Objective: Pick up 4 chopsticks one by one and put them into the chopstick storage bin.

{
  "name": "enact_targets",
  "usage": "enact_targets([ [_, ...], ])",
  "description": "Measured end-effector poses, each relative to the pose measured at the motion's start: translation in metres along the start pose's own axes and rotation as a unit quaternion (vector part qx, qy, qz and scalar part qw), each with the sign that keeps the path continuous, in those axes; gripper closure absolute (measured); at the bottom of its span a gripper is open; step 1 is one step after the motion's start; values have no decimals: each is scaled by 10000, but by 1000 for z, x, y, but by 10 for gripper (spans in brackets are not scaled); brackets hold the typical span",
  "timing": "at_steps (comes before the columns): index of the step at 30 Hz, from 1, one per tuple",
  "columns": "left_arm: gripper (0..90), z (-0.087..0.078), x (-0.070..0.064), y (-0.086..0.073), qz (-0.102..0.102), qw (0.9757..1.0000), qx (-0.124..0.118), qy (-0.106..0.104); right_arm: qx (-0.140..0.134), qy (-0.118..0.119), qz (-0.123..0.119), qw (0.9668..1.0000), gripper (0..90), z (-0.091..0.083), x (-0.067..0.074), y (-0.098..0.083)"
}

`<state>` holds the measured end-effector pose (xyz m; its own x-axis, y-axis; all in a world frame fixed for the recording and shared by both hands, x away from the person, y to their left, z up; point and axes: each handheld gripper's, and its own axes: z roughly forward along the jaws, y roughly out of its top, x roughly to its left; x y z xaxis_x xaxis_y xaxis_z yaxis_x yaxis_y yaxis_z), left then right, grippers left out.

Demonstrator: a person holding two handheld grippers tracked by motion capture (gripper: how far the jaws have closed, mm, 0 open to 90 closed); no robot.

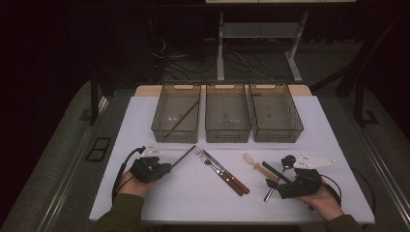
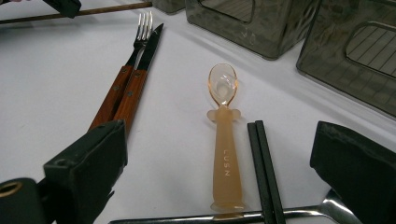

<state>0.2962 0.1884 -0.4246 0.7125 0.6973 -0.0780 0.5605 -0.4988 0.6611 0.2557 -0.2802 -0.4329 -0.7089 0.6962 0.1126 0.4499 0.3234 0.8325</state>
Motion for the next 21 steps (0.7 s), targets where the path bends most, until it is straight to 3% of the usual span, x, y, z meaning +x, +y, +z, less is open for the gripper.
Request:
enact_targets([
  [21, 848, -14, 3, 8, -245, 9982, -517, -190, 7, -6, 6, 10000, 42, 1, 0, 0],
])
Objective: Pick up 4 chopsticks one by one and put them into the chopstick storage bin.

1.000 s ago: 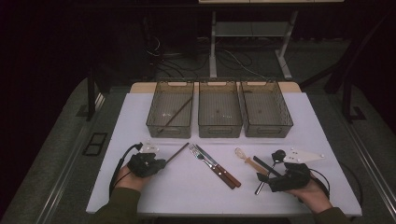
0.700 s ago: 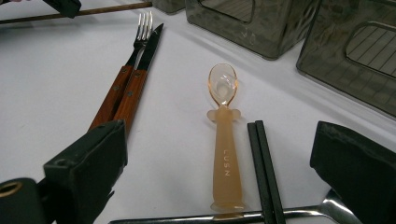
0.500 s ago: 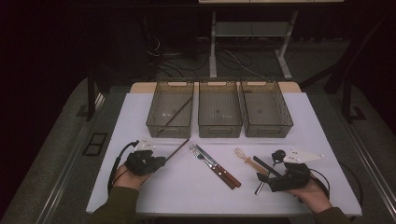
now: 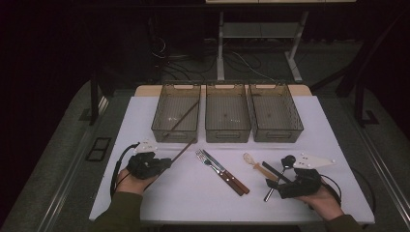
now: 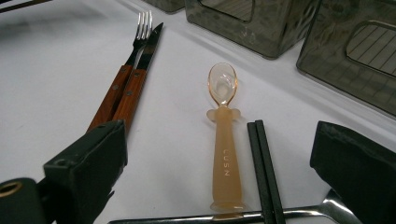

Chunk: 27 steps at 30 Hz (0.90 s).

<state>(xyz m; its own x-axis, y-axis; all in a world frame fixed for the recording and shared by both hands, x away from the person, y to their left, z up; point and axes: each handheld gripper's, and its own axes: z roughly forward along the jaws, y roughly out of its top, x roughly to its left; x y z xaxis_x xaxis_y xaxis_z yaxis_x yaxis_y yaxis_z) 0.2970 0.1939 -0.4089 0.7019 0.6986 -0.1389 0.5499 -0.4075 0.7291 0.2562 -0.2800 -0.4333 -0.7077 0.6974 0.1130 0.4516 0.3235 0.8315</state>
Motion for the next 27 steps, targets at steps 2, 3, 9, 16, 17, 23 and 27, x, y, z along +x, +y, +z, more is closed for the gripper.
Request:
enact_targets([
  [2, 848, 0, 0, 2, -24, 10000, -66, -2, 0, -2, 1, 10000, 42, 0, 0, 0],
  [3, 848, -1, 1, 2, -13, 10000, -73, -5, 0, -3, 6, 10000, 42, 0, 0, 0],
  [9, 848, -2, 0, 6, -70, 9998, -201, -51, 4, 13, 0, 10000, 41, 0, 0, 0],
  [16, 848, -5, 4, 13, -131, 9990, -395, -141, -3, 6, 4, 10000, 42, 0, -1, 0],
  [17, 848, -6, 4, 15, -158, 9989, -418, -140, 1, 6, -3, 10000, 42, 0, -1, 0],
  [23, 848, -6, 6, 21, -189, 9984, -516, -145, 2, -17, 7, 10000, 42, 0, -1, 0],
  [27, 848, -6, 9, 23, -216, 9981, -544, -174, 2, -25, 22, 10000, 42, 0, -1, 0],
])
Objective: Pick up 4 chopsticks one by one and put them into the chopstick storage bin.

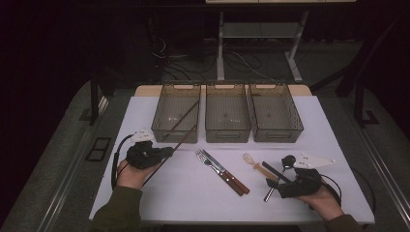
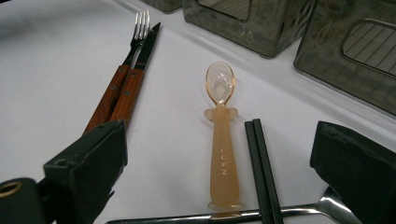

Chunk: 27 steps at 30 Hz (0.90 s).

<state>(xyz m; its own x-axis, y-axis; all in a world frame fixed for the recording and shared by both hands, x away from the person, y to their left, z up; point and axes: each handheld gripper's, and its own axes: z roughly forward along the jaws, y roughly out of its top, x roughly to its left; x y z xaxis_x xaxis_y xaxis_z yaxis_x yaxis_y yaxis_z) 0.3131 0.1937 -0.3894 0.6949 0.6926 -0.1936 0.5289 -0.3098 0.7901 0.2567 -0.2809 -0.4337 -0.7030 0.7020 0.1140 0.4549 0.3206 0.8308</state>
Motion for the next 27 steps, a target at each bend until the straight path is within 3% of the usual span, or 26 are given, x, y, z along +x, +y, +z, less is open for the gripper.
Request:
enact_targets([
  [11, 848, 6, 5, 12, 36, 10000, -29, 47, -15, 4, 13, 10000, 42, 0, 0, 0],
  [27, 847, 12, 25, 44, -68, 9995, -267, 153, -18, 3, 33, 10000, 42, 0, 0, 0],
])
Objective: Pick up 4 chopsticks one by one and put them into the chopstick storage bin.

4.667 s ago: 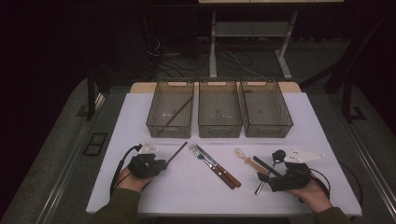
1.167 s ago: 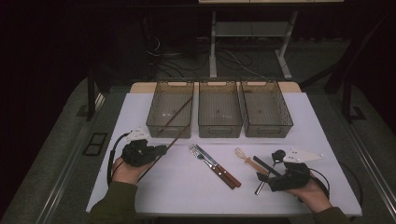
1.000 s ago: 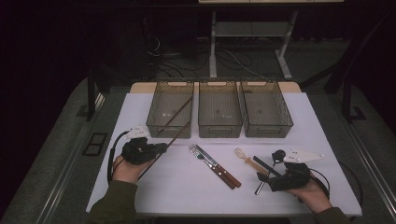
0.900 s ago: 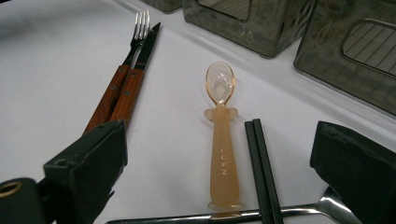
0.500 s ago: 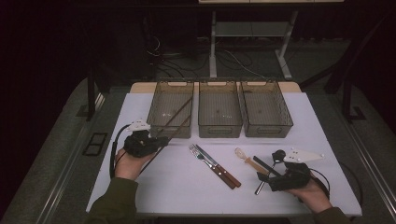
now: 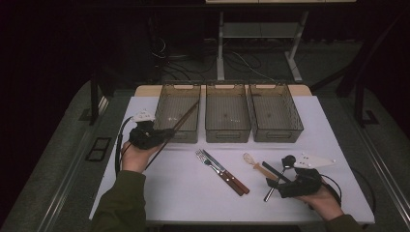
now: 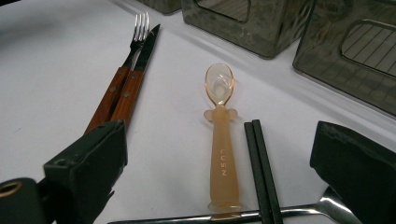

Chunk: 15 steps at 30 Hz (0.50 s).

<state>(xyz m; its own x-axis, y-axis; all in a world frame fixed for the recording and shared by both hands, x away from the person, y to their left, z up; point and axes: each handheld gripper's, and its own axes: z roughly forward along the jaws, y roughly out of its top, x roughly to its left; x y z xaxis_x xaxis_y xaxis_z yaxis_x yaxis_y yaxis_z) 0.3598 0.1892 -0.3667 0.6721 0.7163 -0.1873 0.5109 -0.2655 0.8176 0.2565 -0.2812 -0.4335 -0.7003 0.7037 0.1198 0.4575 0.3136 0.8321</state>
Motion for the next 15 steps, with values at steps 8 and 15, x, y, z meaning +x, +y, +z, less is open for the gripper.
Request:
enact_targets([
  [8, 848, 4, 9, 19, -23, 9999, -68, 80, -12, -10, 12, 10000, 42, -1, 0, 0],
  [15, 848, 8, 17, 32, -80, 9998, -127, 136, -20, -10, 10, 10000, 42, -1, 0, 0],
])
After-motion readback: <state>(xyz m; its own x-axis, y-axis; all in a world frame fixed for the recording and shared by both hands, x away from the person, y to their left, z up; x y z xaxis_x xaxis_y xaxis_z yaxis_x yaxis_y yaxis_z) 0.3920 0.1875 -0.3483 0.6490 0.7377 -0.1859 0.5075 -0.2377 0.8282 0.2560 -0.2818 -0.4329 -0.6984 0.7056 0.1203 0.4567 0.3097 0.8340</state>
